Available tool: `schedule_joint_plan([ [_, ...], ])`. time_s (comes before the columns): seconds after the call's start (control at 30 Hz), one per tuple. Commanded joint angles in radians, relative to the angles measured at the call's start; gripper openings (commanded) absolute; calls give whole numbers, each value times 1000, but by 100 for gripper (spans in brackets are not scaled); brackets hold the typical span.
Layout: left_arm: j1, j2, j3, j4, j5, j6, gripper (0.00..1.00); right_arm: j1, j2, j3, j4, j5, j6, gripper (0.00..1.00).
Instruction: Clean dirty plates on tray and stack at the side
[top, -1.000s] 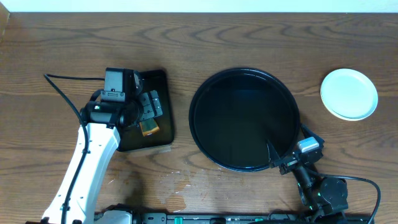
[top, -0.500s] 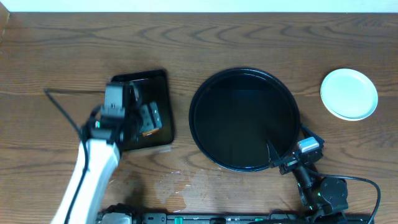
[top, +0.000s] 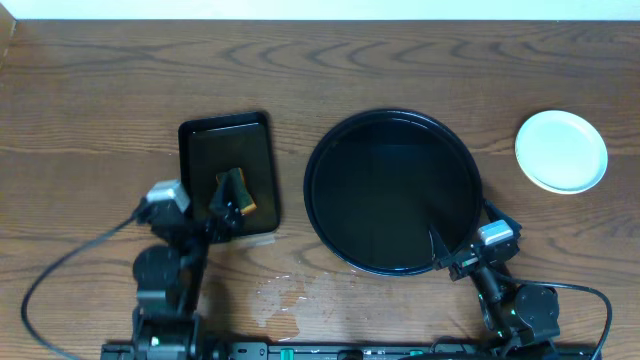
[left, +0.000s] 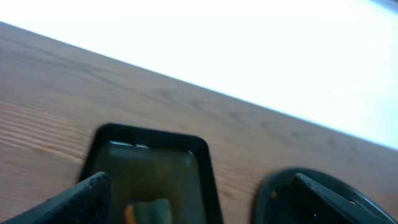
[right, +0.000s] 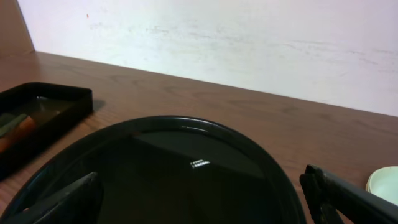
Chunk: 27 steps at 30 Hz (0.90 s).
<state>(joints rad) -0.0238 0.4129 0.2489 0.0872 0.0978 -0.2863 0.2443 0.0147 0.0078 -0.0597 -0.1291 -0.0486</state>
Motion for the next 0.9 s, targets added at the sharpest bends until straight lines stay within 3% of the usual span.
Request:
schedule_joint_plan([
  [0.0,70,-188,-100,8,-11,24,92,-5,-9,-2,-3,9,-9,99],
  [0.33,88,-415,-233,12,-43,24,92,-5,-9,-2,-3,9,-9,99],
  [0.53,88,-412,-245,-39,-67,24,92,-5,-9,-2,-3,9,-9,99],
  [0.63,88,-411,-245,-165,-88,24,92,-5,-9,-2,-3,9,-9,99],
  [0.87,88,-409,-245,-158,-84,24,92,-5,-9,-2,-3,9,-9,99],
])
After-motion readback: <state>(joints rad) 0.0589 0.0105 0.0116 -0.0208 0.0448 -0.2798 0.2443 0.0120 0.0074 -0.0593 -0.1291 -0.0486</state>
